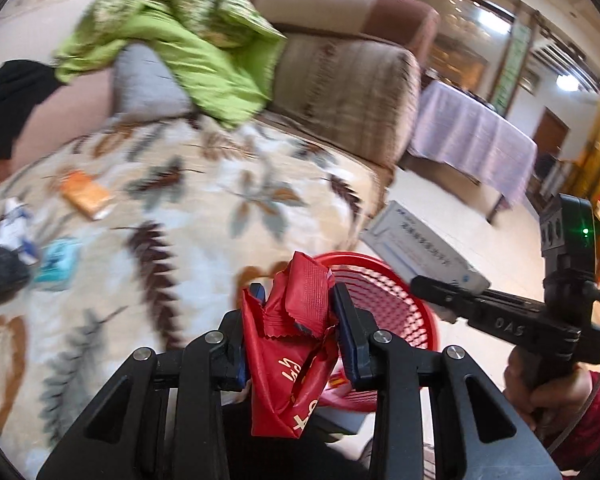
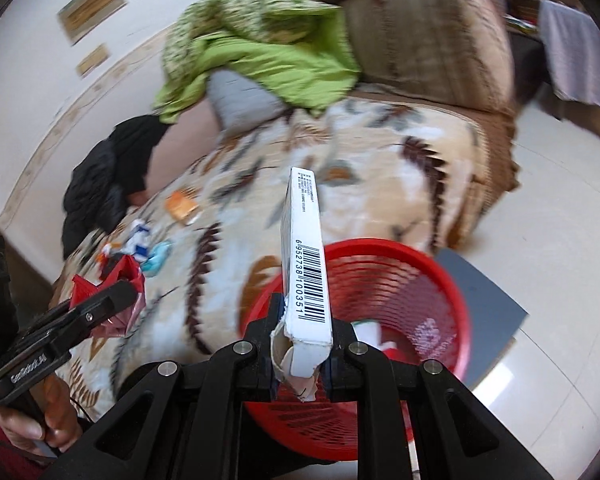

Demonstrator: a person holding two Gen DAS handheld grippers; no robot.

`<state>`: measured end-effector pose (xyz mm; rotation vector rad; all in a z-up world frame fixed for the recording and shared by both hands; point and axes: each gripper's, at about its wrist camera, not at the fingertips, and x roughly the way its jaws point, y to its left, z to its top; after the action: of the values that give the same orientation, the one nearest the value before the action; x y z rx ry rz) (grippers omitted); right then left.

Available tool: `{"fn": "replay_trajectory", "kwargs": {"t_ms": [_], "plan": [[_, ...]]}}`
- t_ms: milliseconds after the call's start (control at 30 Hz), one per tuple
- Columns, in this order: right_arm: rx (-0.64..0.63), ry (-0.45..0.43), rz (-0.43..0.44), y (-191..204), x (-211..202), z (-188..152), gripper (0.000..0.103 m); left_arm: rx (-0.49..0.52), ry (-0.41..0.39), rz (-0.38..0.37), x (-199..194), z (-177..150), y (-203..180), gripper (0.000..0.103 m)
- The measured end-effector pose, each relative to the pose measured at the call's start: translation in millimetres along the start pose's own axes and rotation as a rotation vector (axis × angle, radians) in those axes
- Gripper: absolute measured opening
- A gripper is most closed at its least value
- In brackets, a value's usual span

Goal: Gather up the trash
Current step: 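Carry both items to the red wastebasket and release them inside, then return both tools toward the remaining trash on the bed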

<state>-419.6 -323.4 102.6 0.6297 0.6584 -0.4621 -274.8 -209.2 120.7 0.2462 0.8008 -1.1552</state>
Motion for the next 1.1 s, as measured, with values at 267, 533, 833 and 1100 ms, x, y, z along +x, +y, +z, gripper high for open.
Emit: {"fn": "replay_trajectory", "kwargs": {"t_ms": [267, 533, 833, 1100], "plan": [[0.067, 0.021, -0.056, -32, 6, -3, 0.037, -0.004, 0.054, -0.076, 36, 8, -20, 0.064], [0.030, -0.011, -0.034, -15, 7, 4, 0.038, -0.072, 0.015, -0.007, 15, 6, 14, 0.067], [-0.103, 0.053, 0.055, 49, 33, -10, 0.042, -0.084, -0.006, 0.162, -23, -21, 62, 0.068], [-0.208, 0.100, 0.133, 108, 58, -14, 0.045, -0.151, -0.007, 0.266, -53, -48, 109, 0.068]]}}
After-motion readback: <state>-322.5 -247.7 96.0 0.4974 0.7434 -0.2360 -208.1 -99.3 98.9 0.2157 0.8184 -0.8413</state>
